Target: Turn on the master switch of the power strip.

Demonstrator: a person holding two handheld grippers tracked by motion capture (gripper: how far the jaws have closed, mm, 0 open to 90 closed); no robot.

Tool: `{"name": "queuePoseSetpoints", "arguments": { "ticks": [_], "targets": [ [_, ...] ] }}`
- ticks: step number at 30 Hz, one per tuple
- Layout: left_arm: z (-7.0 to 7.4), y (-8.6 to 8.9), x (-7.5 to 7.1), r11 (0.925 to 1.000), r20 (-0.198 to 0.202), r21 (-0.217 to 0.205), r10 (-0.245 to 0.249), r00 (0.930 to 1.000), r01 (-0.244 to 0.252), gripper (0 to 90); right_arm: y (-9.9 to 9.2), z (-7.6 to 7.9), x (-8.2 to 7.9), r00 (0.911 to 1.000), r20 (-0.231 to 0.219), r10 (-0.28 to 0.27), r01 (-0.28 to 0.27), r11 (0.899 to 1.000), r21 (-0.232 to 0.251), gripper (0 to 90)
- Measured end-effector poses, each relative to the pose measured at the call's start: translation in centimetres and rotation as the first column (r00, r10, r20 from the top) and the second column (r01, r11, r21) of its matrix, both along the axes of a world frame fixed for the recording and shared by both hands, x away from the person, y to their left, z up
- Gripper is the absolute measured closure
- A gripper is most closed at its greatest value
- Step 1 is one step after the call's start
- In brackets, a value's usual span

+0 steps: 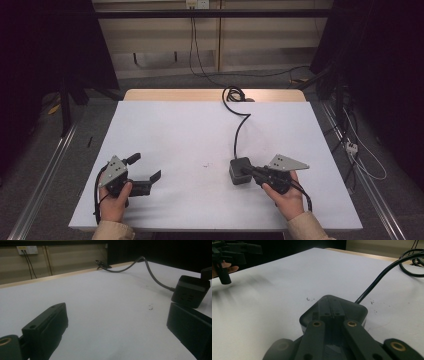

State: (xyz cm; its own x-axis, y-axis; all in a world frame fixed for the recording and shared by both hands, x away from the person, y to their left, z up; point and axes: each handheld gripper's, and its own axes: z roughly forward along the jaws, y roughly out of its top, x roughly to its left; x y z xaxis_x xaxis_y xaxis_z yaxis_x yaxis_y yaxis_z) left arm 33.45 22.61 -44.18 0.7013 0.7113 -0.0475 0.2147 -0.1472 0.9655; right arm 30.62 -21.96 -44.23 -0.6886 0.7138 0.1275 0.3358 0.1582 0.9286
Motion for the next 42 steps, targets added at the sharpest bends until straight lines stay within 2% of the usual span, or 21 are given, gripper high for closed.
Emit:
{"name": "queuePoseSetpoints", "arguments": {
  "ticks": [8,14,23,42],
  "targets": [
    [0.04,0.02,-0.04,1.0000,0.001,0.001,0.002,1.0000,-0.002,3.3,0.13,-0.11,0.01,0.9999,0.008,-0.012,0.012,1.000,-0.008,90.0],
    [0.09,0.05,-0.07,1.0000,0.007,0.001,0.000,1.0000,0.000,3.2,0.09,-0.13,0.05,0.9999,-0.003,-0.012,0.012,1.000,-0.002,90.0],
    [0.13,-0.06,-0.07,1.0000,0.005,-0.006,0.003,1.0000,-0.003,3.2,0.21,-0.13,-0.06,0.9999,0.009,-0.014,0.014,1.000,-0.017,90.0],
    [0.15,0.07,-0.19,0.9999,0.006,-0.007,0.010,0.9999,-0.009,3.2,0.22,-0.09,-0.01,0.9999,-0.001,-0.015,0.015,1.000,-0.016,90.0]
  ]
}}
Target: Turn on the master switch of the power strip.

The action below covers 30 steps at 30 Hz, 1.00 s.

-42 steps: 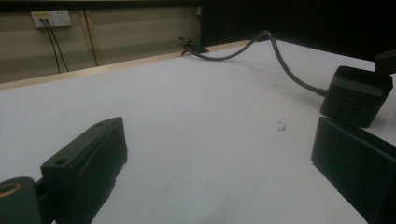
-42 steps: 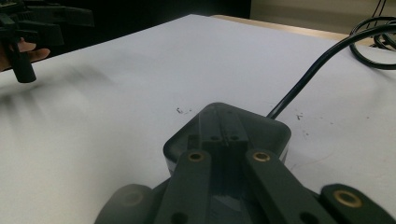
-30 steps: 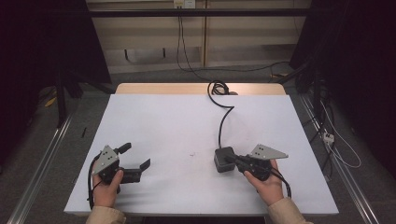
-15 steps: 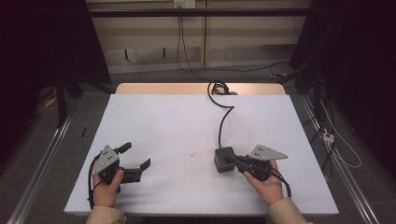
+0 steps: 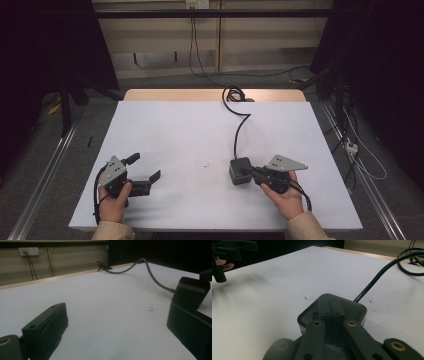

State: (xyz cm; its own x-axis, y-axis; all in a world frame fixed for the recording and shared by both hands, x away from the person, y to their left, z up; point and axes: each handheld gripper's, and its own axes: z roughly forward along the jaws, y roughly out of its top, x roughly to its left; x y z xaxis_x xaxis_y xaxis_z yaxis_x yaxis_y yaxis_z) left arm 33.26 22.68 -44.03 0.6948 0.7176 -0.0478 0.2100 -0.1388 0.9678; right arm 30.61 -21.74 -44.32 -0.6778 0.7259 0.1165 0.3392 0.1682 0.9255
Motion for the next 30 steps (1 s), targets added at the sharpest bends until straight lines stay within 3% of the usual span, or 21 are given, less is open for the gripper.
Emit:
{"name": "queuePoseSetpoints", "arguments": {
  "ticks": [30],
  "targets": [
    [-0.16,-0.09,0.07,1.0000,-0.002,0.004,-0.006,1.0000,0.006,3.2,0.37,0.19,-0.22,0.9998,0.020,-0.006,0.007,0.999,-0.046,90.0]
  ]
}}
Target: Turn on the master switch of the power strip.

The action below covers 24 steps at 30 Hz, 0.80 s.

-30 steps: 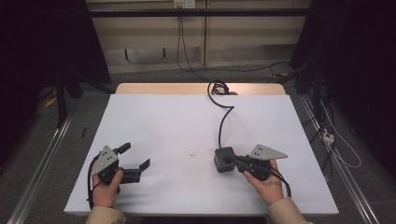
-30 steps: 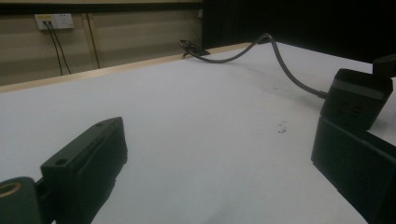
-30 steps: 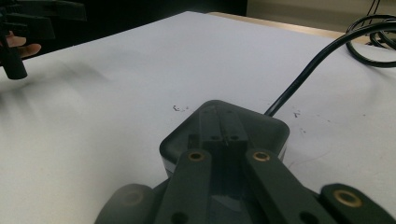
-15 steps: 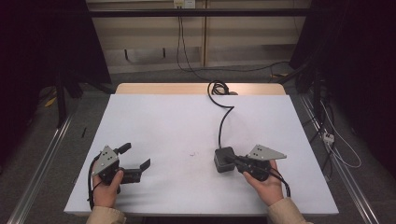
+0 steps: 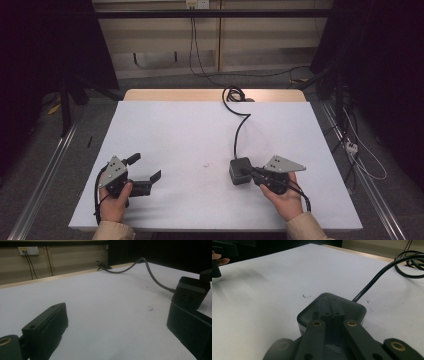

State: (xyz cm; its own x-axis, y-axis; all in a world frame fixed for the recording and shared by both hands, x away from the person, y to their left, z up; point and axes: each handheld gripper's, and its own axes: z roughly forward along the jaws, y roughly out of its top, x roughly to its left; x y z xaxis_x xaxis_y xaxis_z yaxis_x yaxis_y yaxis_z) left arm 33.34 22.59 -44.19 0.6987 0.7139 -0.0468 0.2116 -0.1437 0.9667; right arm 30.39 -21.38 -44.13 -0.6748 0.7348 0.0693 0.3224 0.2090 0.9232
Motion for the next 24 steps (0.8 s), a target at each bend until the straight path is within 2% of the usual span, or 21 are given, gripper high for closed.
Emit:
{"name": "queuePoseSetpoints", "arguments": {
  "ticks": [24],
  "targets": [
    [-0.03,0.11,-0.15,1.0000,-0.004,-0.009,0.003,1.0000,-0.003,3.3,0.09,0.01,-0.09,1.0000,0.001,-0.008,0.008,1.000,-0.004,90.0]
  ]
}}
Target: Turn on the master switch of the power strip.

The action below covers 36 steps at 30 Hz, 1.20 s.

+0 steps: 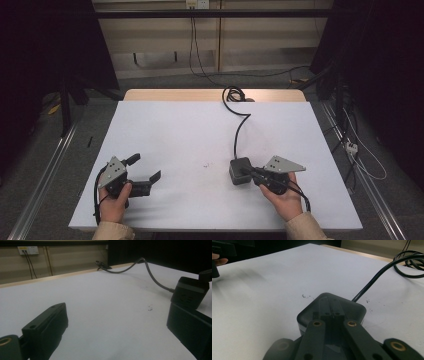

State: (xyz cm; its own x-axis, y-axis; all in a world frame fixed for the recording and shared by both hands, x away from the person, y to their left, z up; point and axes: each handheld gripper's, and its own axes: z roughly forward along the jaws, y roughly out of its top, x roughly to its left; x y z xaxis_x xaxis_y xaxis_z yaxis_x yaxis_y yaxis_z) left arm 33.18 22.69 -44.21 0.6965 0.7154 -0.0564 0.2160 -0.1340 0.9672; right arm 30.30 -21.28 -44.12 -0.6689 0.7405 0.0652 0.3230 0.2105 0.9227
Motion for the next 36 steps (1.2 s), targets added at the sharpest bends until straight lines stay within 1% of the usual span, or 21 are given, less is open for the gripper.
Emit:
{"name": "queuePoseSetpoints", "arguments": {
  "ticks": [16,21,26,29,32,36],
  "targets": [
    [0.04,0.12,-0.10,1.0000,0.005,0.001,0.002,1.0000,-0.002,3.2,0.10,0.08,-0.02,1.0000,-0.003,-0.005,0.005,1.000,-0.010,90.0],
    [0.03,0.12,-0.12,1.0000,0.006,0.005,0.000,1.0000,0.000,3.2,0.21,0.14,-0.04,1.0000,-0.005,-0.006,0.006,1.000,-0.025,90.0],
    [0.05,0.24,-0.19,1.0000,0.006,0.009,0.001,1.0000,-0.001,3.2,0.15,0.10,0.00,1.0000,-0.006,-0.005,0.005,1.000,-0.019,90.0],
    [0.06,0.23,-0.23,1.0000,0.004,0.003,0.005,1.0000,-0.005,3.2,0.17,0.10,-0.01,1.0000,-0.003,-0.006,0.006,1.000,-0.019,90.0],
    [0.07,0.21,-0.18,1.0000,0.007,0.009,0.000,1.0000,0.000,3.2,0.16,0.04,-0.06,1.0000,0.000,-0.007,0.007,1.000,-0.015,90.0],
    [0.07,0.21,-0.11,1.0000,0.008,0.007,-0.001,1.0000,0.001,3.3,0.09,-0.06,-0.05,1.0000,0.002,-0.008,0.008,1.000,-0.003,90.0]
  ]
}}
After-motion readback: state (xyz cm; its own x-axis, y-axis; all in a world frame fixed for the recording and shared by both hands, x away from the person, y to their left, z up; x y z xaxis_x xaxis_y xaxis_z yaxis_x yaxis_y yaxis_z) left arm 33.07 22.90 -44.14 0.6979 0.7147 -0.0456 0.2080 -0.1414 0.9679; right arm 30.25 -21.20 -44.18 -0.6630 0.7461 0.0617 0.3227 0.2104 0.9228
